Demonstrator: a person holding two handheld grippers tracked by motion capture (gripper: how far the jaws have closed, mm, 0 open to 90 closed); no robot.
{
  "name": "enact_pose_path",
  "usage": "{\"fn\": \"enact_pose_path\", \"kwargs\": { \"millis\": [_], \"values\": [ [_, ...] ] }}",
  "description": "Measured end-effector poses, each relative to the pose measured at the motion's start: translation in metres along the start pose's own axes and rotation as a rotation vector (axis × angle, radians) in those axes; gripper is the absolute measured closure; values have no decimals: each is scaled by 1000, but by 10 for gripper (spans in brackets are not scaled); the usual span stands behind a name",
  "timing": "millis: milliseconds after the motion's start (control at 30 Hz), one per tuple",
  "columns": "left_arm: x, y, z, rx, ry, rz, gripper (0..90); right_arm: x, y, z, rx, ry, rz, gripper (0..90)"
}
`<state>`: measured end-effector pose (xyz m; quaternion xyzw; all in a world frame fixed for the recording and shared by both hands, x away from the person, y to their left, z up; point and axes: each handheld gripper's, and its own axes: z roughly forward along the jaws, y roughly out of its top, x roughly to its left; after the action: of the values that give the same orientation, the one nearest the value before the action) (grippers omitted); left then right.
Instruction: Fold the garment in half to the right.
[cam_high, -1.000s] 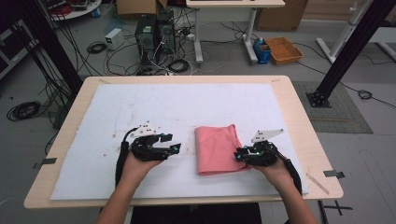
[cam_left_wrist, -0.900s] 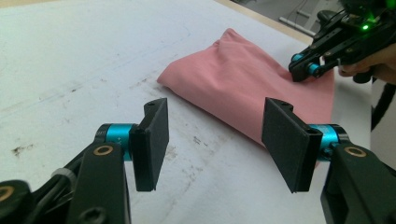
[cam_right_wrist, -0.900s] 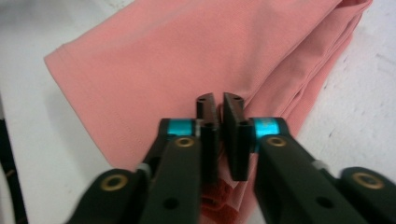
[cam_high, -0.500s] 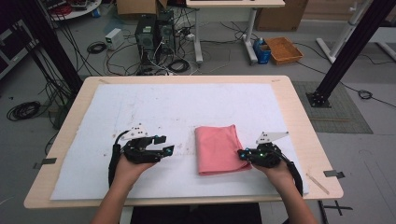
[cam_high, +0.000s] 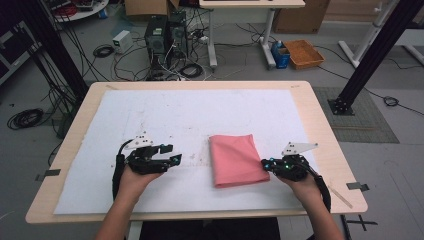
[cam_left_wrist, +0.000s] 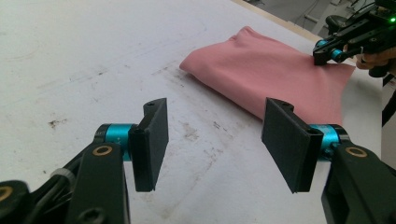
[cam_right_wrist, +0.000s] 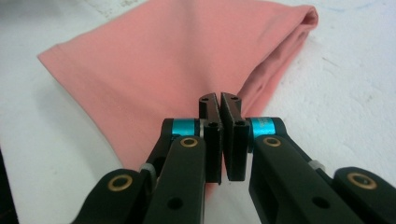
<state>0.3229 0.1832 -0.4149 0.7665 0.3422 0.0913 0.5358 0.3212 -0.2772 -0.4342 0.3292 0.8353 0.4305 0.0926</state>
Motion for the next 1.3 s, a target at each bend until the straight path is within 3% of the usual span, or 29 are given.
{"fn": "enact_pose_path", "kwargs": {
  "millis": [133,267,433,567,700,800,900,1000,1300],
  "values": [
    [0,0,1,4,-4,0,414,0,-5,7,33,-8,9,859],
    [-1,1,1,3,-7,1,414,-4,1,0,-9,-26,13,713],
    [2,0,2,14,2,0,414,-10,17,-5,-47,-125,9,600],
    [4,-2,3,26,7,-4,414,-19,37,8,-69,-149,6,556],
    [5,-3,3,28,11,-3,414,-35,58,31,-43,-143,43,555],
    [7,-4,4,29,17,-10,414,-46,68,46,-37,-118,79,581],
    [9,-6,3,35,21,-13,414,-52,68,58,-40,-83,98,731],
    [10,-7,3,34,22,-15,414,-52,66,64,7,-98,73,874],
    [9,-6,3,33,22,-14,414,-54,62,51,-55,-126,90,896]
  ]
}}
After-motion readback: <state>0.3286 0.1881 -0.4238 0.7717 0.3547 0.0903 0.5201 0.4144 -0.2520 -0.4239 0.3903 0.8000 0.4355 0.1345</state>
